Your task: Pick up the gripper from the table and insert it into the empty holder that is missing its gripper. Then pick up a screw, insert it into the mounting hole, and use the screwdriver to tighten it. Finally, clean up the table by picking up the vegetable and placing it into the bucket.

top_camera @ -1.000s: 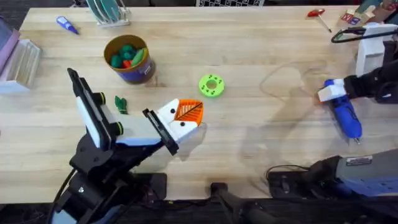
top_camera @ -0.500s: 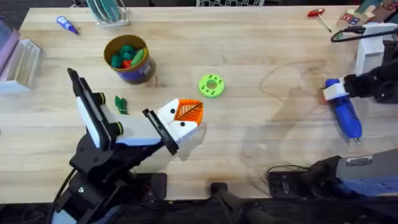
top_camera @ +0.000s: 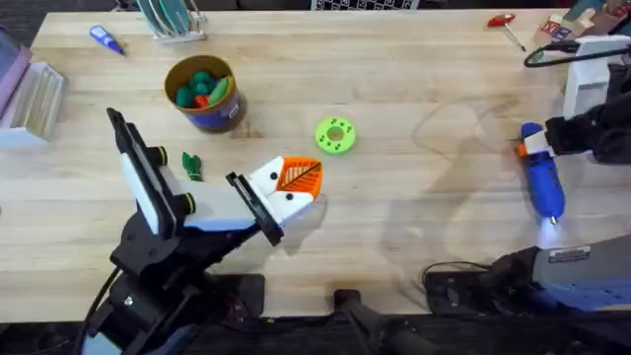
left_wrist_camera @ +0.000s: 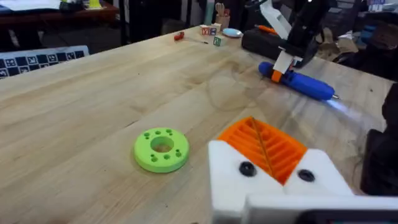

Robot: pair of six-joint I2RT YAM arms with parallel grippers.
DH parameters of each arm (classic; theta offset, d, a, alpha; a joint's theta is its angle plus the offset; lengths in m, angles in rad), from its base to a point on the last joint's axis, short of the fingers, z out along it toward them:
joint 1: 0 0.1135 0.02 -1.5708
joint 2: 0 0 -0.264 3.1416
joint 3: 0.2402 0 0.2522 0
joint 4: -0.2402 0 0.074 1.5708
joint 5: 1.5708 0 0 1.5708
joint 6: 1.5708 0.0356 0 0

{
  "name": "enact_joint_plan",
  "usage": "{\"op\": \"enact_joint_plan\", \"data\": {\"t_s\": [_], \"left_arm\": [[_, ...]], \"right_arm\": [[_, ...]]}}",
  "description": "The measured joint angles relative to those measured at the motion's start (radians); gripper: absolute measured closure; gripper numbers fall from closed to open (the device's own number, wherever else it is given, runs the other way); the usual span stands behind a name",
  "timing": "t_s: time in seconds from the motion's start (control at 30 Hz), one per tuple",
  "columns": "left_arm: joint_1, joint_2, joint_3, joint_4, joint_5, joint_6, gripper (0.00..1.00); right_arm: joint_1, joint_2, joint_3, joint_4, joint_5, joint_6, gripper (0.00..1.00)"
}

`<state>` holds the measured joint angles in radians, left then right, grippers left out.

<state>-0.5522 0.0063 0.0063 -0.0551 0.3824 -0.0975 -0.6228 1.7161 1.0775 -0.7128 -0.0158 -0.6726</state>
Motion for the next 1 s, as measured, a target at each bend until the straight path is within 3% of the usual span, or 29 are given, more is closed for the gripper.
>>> {"op": "enact_joint_plan", "data": {"t_s": [0.2,0.5,1.0], "left_arm": [[0.0,0.0,0.0,0.0,0.0,0.0,0.99],[0.0,0.0,0.0,0.0,0.0,0.0,0.99],[0.0,0.0,0.0,0.0,0.0,0.0,0.99]], "right_arm": [[0.0,-0.011,-0.002,-0.014,-0.001,0.029,0.979],[0.034,-0.198,-0.009,-0.004,-0.002,0.107,0.979],[0.325,-0.558,-0.026,0.062,-0.109,0.34,0.979]]}}
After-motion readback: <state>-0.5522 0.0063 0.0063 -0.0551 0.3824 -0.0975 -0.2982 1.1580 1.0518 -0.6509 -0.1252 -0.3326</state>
